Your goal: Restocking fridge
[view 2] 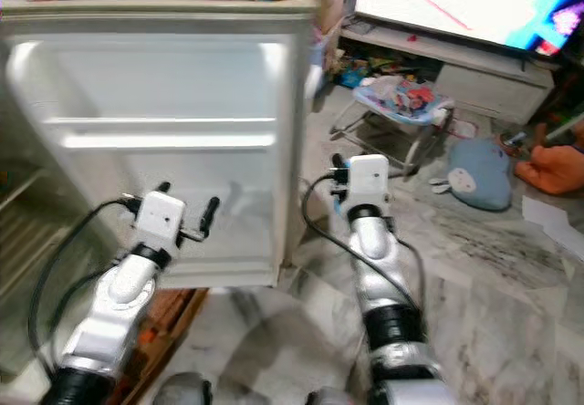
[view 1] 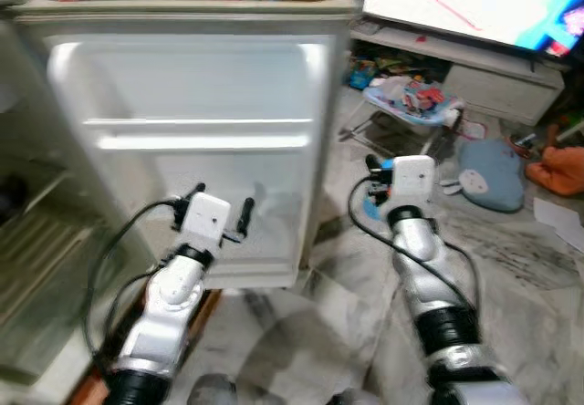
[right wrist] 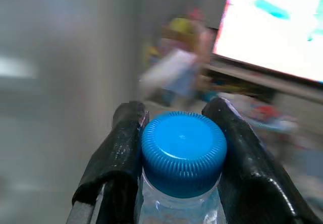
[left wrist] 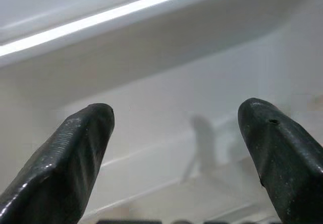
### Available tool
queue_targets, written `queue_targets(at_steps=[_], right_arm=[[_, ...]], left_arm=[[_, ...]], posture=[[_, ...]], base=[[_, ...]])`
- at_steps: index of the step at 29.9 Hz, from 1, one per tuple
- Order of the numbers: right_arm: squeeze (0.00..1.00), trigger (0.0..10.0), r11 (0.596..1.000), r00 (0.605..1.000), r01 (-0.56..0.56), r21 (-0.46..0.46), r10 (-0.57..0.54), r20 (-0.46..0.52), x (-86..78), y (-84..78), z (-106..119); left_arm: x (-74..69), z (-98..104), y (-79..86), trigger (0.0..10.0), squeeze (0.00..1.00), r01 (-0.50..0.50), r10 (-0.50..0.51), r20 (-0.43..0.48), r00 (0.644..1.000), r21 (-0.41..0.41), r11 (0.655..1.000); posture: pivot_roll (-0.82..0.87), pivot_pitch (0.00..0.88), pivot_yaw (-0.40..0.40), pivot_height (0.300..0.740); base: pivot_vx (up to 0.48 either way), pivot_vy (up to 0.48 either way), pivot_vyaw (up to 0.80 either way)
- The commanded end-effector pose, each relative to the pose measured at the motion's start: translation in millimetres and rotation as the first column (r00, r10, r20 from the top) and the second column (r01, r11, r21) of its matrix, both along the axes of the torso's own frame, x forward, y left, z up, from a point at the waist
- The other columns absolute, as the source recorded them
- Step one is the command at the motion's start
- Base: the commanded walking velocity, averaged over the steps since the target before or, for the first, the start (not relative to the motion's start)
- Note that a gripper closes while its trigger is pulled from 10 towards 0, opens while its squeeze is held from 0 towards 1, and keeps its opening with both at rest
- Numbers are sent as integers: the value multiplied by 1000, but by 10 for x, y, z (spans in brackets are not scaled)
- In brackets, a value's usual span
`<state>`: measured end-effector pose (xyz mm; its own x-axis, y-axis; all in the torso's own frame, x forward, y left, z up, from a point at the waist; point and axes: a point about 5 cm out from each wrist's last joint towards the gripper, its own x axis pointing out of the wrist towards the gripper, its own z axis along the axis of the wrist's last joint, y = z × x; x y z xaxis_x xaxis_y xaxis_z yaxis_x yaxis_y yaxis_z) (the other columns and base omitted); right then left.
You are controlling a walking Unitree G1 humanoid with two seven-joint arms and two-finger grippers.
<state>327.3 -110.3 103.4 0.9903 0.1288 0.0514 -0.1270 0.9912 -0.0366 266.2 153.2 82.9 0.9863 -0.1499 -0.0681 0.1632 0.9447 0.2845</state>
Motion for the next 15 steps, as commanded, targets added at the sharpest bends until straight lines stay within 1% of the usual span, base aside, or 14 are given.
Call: queue_targets(at_steps=[1, 3, 6, 10, 15], right_arm=[[0, 10000, 1000, 999, 26, -12, -25, 41, 32, -144, 91], [0, 10000, 1000, 999, 26, -13, -26, 41, 25, -155, 86], [0, 10000, 999, 999, 31, -14, -31, 36, 7, -200, 63], [0, 10000, 999, 999, 36, -17, -36, 30, -11, -231, 36], [0, 10000, 1000, 1000, 8, -22, -8, 22, -41, -193, 5]], left_arm=[[9, 86, -61, 10000, 0, -1, 0, 52, 999, 11, 1000], [-10, 56, -18, 10000, 0, -20, 20, 37, 999, -1, 1000], [-98, 21, 136, 10000, 0, -98, 100, 28, 995, -51, 994], [-154, -34, 254, 10000, 0, -146, 147, 11, 989, -37, 989], [-148, -26, 259, 10000, 0, -151, 151, 11, 988, -39, 988]], posture=[[151, 0, -64, 740], [151, 0, -65, 740], [149, 0, -66, 740], [150, 0, -68, 740], [155, 0, -73, 740]], base=[[0, 0, 0], [0, 0, 0], [0, 0, 0], [0, 0, 0], [0, 0, 0]])
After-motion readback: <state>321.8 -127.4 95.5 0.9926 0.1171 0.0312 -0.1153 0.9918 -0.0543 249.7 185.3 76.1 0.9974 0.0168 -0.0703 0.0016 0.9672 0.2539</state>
